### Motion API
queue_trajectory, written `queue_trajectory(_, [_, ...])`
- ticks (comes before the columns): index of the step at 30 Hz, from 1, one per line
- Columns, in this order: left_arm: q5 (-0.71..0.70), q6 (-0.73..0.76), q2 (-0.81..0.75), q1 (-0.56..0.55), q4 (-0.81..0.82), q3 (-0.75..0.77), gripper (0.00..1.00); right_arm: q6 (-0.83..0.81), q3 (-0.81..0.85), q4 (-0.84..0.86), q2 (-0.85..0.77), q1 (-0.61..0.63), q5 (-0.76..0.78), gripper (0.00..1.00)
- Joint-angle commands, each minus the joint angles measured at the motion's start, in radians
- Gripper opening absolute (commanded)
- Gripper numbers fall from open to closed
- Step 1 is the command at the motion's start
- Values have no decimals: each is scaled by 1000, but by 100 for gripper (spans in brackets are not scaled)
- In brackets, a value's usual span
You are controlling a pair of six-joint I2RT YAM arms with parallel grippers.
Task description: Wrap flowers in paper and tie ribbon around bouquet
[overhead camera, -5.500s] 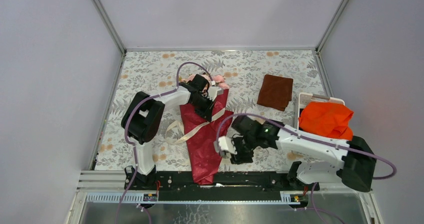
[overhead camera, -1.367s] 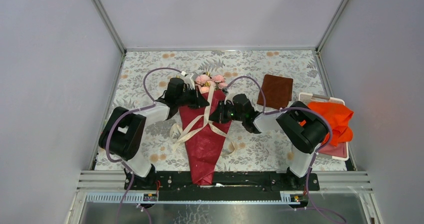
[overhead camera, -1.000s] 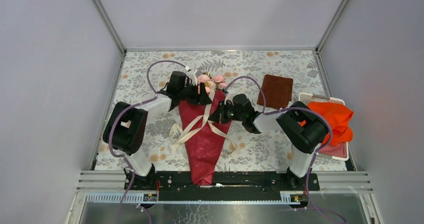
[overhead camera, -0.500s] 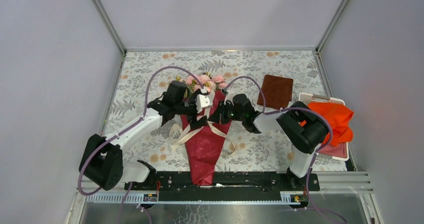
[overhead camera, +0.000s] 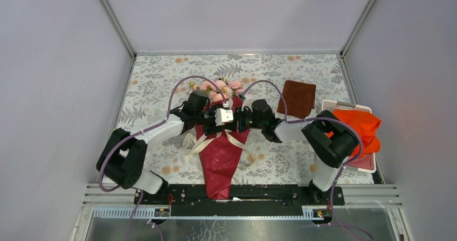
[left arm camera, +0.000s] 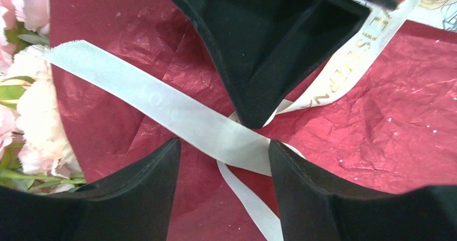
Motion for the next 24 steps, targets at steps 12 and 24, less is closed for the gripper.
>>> queue_trajectory(12, [30, 4, 33, 8, -135, 68, 0, -119, 33, -72, -131, -41, -24, 0])
queue_trajectory(24, [2, -127, -135, 24, -226, 26, 31, -245, 67, -232, -152, -52, -77, 0])
